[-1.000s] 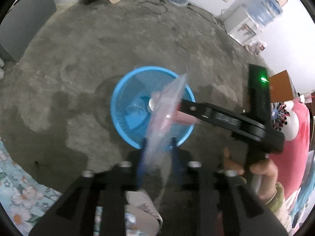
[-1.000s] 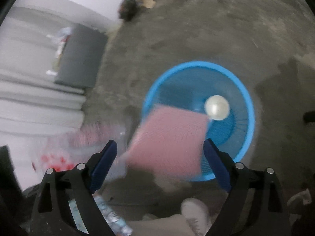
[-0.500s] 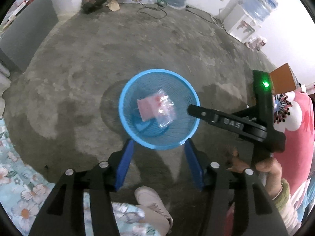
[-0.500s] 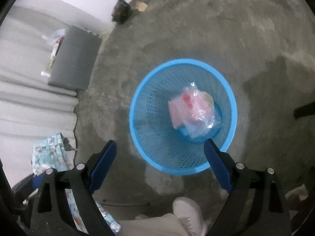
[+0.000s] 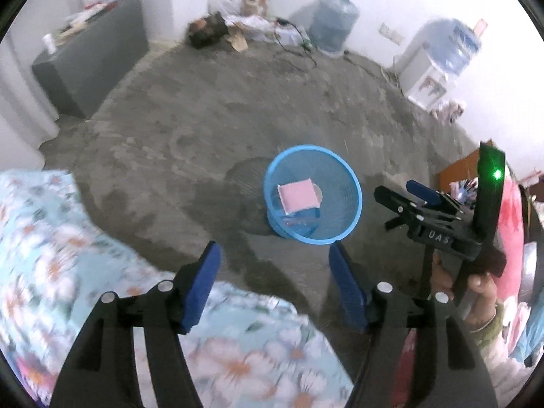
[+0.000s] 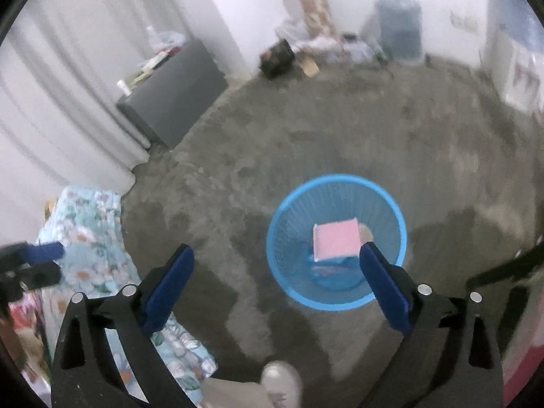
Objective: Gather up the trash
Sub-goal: 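Move both grippers back toward the trash pile on the bedspread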
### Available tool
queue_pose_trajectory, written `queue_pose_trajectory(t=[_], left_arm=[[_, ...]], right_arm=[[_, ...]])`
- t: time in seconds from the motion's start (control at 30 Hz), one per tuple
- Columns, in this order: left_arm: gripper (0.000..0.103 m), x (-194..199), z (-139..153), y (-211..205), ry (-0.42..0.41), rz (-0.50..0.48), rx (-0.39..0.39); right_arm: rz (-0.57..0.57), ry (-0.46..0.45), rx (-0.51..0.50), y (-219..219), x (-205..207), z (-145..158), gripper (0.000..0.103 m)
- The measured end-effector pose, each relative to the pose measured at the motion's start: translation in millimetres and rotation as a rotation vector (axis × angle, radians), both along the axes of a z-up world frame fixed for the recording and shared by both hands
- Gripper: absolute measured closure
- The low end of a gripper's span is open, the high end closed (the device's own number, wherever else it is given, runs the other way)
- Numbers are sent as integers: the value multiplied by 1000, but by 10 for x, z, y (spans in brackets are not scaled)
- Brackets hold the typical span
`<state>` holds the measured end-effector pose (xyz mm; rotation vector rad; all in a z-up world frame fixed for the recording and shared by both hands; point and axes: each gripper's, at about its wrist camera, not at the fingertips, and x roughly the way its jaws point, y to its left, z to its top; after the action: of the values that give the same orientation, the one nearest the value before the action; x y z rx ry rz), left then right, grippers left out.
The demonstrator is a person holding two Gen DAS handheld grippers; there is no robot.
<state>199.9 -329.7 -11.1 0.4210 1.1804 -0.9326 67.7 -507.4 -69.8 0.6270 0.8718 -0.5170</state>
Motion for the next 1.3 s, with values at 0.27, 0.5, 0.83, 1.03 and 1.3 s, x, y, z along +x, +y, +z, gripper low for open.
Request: queue_pose_trajectory(t=[0.27, 0.5, 0.83, 1.03, 1.3], left_arm=[[34, -112, 566, 873, -64, 105, -101], [30, -210, 996, 1637, -134, 196, -190], [26, -192, 1636, 2917, -211, 428, -320], [25, -147, 1854, 3845, -238, 619, -368], [25, 27, 1551, 4590, -159, 763, -398]], right_arm=[[96, 32, -221, 580, 147, 417, 8], [183, 5, -405, 1057, 202, 727, 8], [299, -182, -395, 1397, 138, 1351, 8], [412, -309, -319, 1665, 211, 1610, 8], [563, -294, -149, 2132, 618, 1727, 8]])
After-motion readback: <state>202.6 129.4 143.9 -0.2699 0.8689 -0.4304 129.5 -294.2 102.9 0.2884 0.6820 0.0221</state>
